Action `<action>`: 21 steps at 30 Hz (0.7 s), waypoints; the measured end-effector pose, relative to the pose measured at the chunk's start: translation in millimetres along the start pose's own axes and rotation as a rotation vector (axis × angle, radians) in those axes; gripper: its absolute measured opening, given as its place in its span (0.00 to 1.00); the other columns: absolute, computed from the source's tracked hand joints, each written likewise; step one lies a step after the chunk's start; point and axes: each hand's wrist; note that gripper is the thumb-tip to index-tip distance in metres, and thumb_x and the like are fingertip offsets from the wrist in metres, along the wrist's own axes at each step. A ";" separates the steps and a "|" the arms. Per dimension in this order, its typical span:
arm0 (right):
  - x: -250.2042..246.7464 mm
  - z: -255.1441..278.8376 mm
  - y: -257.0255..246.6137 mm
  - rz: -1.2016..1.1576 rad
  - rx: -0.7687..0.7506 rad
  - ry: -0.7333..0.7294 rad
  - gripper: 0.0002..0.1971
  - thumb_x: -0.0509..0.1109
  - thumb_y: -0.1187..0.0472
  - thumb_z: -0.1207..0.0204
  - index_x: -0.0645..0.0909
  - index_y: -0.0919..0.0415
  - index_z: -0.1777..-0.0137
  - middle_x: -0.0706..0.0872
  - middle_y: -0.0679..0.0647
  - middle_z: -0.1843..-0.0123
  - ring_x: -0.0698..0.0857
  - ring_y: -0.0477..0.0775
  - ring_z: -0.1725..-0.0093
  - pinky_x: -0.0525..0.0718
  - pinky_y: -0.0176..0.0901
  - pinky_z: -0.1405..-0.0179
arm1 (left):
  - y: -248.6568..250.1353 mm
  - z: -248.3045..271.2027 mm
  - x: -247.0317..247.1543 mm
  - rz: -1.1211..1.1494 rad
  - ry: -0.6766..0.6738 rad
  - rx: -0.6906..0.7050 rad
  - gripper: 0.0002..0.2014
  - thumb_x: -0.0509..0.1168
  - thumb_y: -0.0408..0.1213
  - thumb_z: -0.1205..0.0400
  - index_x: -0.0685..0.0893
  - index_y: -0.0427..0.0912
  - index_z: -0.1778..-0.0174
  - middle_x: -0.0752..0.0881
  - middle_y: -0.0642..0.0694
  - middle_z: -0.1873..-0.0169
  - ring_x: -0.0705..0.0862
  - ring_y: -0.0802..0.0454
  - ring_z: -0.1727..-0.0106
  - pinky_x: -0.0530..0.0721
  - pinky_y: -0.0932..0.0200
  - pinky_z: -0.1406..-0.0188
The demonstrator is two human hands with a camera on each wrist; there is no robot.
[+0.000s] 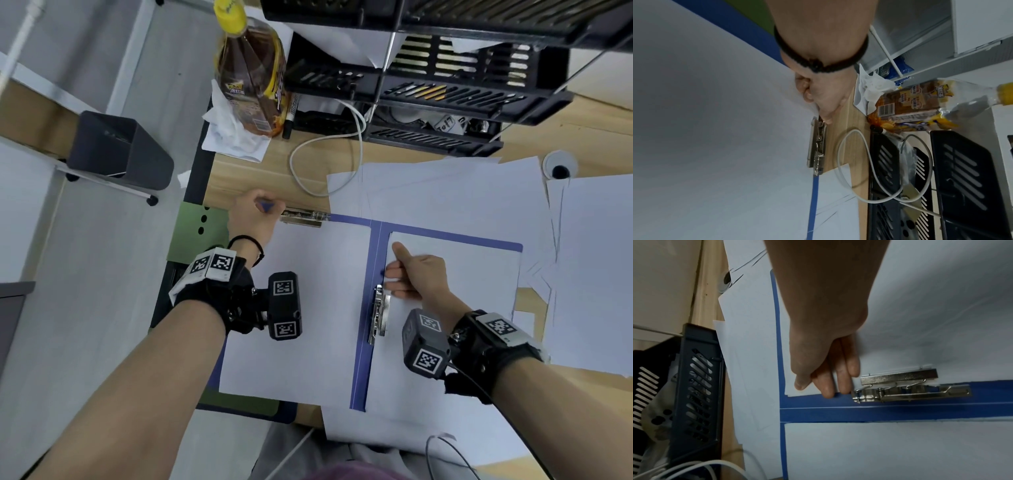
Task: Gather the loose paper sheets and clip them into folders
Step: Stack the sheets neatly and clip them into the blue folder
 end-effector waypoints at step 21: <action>-5.5 7.7 14.4 -0.025 -0.052 -0.059 0.17 0.65 0.57 0.17 0.83 0.67 0.64 0.86 0.54 0.77 0.85 0.51 0.80 0.85 0.38 0.76 | -50.0 108.3 -64.7 0.024 -0.005 -0.275 0.12 0.58 0.32 0.17 0.81 0.44 0.40 0.78 0.48 0.57 0.74 0.49 0.52 0.67 0.61 0.52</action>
Point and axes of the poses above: each hand's wrist, its own z-axis away from the middle knuckle, its own x-axis out of the palm, y = z × x
